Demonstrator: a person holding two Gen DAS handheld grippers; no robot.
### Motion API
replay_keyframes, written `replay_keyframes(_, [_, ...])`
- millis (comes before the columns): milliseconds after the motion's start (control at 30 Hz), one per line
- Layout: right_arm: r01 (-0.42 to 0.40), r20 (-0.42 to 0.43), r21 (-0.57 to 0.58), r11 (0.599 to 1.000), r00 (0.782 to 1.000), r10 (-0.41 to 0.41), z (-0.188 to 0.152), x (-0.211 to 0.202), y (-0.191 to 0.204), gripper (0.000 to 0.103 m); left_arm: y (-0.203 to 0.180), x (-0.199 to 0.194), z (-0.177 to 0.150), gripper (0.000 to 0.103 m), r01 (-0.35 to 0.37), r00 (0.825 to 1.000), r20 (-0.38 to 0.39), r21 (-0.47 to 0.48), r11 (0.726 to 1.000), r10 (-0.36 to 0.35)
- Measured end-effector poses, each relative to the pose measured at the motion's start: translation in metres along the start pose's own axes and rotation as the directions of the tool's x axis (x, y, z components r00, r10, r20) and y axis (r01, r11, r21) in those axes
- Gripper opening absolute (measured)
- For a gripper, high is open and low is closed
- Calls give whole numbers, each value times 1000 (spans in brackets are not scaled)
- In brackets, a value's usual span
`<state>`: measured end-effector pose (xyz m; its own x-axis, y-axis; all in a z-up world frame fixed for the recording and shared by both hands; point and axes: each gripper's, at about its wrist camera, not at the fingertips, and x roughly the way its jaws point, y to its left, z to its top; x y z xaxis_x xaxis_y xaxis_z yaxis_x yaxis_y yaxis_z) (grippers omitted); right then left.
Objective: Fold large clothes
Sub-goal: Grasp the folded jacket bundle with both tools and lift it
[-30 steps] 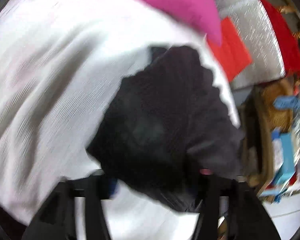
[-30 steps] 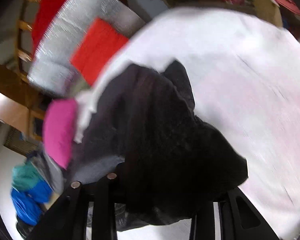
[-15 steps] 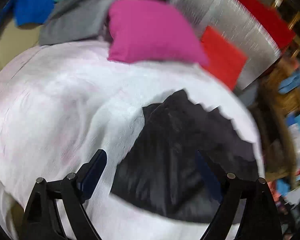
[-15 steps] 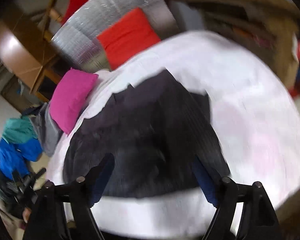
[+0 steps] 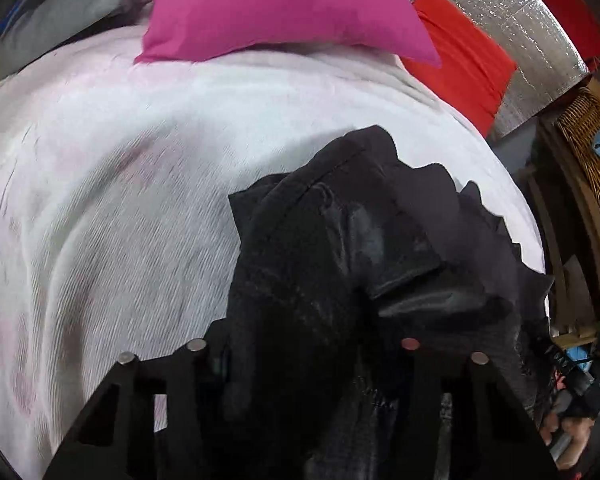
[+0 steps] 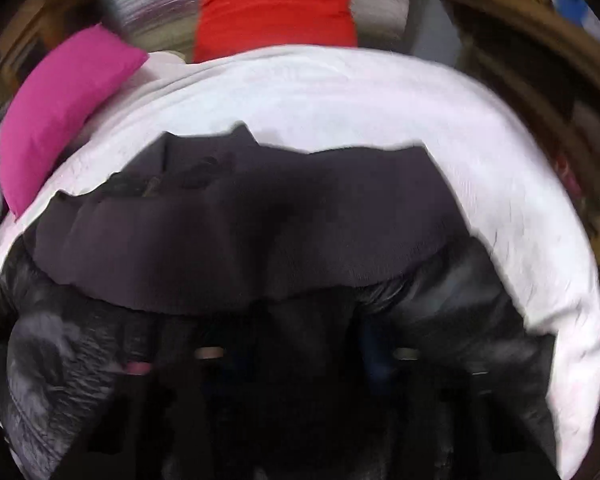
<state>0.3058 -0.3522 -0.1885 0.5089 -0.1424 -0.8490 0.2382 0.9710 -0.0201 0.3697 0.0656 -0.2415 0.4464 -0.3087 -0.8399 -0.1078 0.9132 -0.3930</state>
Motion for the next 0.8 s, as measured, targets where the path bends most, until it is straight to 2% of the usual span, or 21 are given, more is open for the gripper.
replay_keyframes(33, [0, 33, 15, 1000, 999, -1, 6, -6, -1, 21, -1, -2, 2, 47, 4, 1000, 11, -10, 1000, -3])
replay_keyframes(133, [-26, 133, 97, 995, 991, 13, 21, -19, -12, 21, -7, -10, 15, 44, 7, 996, 84, -16, 1000, -6])
replay_keyframes(200, [-98, 199, 171, 980, 978, 63, 25, -14, -25, 21, -8, -10, 20, 44, 11, 992, 129, -21, 1000, -8])
replay_keyframes(233, [-123, 215, 194, 973, 973, 80, 25, -7, -28, 22, -8, -6, 21, 49, 0, 991, 132, -18, 1000, 2])
replay_keyframes(267, [-138, 208, 219, 966, 974, 92, 25, 6, -34, 27, -7, -2, 20, 53, -14, 992, 126, -19, 1000, 16])
replay_keyframes(300, [-121, 171, 234, 965, 982, 82, 28, 21, -33, 32, -5, 4, 17, 62, -36, 993, 109, -28, 999, 39])
replay_keyframes(333, [-107, 141, 241, 965, 987, 74, 29, 34, -26, 46, -3, 10, 15, 64, -48, 994, 95, -38, 998, 51])
replay_keyframes(367, [-98, 111, 251, 963, 991, 72, 26, 45, -28, 52, -1, 13, 13, 66, -41, 995, 90, -49, 998, 45])
replay_keyframes(400, [-103, 116, 256, 961, 990, 75, 24, 43, -28, 53, 2, 14, 12, 67, -27, 995, 89, -65, 998, 33])
replay_keyframes(467, [-94, 113, 266, 959, 991, 66, 25, 32, -30, 64, 5, 12, 11, 67, -9, 995, 99, -76, 997, 17])
replay_keyframes(533, [-122, 119, 289, 950, 989, 90, 29, 26, -33, 65, 8, -3, 12, 67, 5, 986, 167, -75, 997, 7])
replay_keyframes(600, [-167, 146, 325, 931, 981, 125, 29, 9, -51, 65, 6, -17, 11, 67, 8, 970, 244, -69, 998, 9])
replay_keyframes(667, [-165, 185, 345, 924, 977, 105, 28, -11, -66, 66, 10, -32, 11, 71, 28, 956, 295, -63, 998, -8])
replay_keyframes(733, [-132, 203, 356, 925, 977, 62, 16, -29, -83, 70, 13, -37, 13, 77, 19, 952, 307, -65, 998, 2])
replay_keyframes(800, [-101, 192, 386, 917, 981, 27, 3, -40, -109, 73, 17, -36, 14, 78, -4, 963, 270, -66, 998, 22])
